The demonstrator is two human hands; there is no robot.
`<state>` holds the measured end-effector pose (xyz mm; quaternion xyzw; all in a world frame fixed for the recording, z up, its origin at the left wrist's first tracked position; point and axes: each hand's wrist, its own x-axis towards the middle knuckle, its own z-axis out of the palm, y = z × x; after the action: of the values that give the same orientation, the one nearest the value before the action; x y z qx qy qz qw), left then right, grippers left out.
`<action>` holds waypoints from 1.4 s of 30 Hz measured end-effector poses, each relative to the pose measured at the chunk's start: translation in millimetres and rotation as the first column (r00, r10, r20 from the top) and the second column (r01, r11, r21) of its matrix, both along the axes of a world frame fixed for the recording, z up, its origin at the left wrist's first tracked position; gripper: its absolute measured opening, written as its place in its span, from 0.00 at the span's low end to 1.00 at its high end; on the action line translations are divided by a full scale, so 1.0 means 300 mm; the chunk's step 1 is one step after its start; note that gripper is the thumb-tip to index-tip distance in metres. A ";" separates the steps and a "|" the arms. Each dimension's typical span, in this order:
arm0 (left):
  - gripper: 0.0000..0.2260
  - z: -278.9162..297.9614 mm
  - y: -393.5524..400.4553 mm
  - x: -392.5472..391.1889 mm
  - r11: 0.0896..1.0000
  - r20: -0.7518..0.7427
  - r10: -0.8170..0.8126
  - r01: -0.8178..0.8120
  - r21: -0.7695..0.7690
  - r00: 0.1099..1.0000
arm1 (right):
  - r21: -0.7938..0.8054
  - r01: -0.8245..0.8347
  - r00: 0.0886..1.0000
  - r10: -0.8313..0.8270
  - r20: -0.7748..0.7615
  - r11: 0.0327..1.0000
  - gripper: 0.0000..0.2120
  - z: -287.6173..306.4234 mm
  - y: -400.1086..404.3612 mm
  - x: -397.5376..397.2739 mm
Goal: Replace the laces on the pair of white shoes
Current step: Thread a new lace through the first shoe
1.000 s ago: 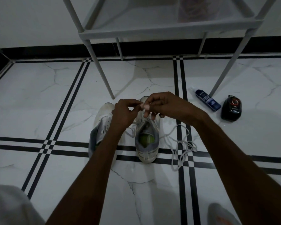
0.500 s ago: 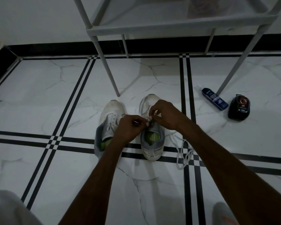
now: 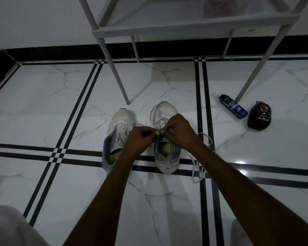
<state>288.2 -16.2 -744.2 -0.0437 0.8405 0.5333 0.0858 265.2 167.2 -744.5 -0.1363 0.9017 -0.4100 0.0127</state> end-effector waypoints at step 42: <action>0.07 0.049 0.032 -0.033 0.769 -0.154 -0.039 -0.069 -0.635 0.987 | -0.069 0.164 0.941 -0.135 0.310 0.984 0.06 0.060 0.017 0.036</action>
<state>278.2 -6.7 -729.6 -0.0346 0.9752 0.2184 -0.0052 276.1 172.2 -726.7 -0.0033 0.8765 -0.4678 0.1137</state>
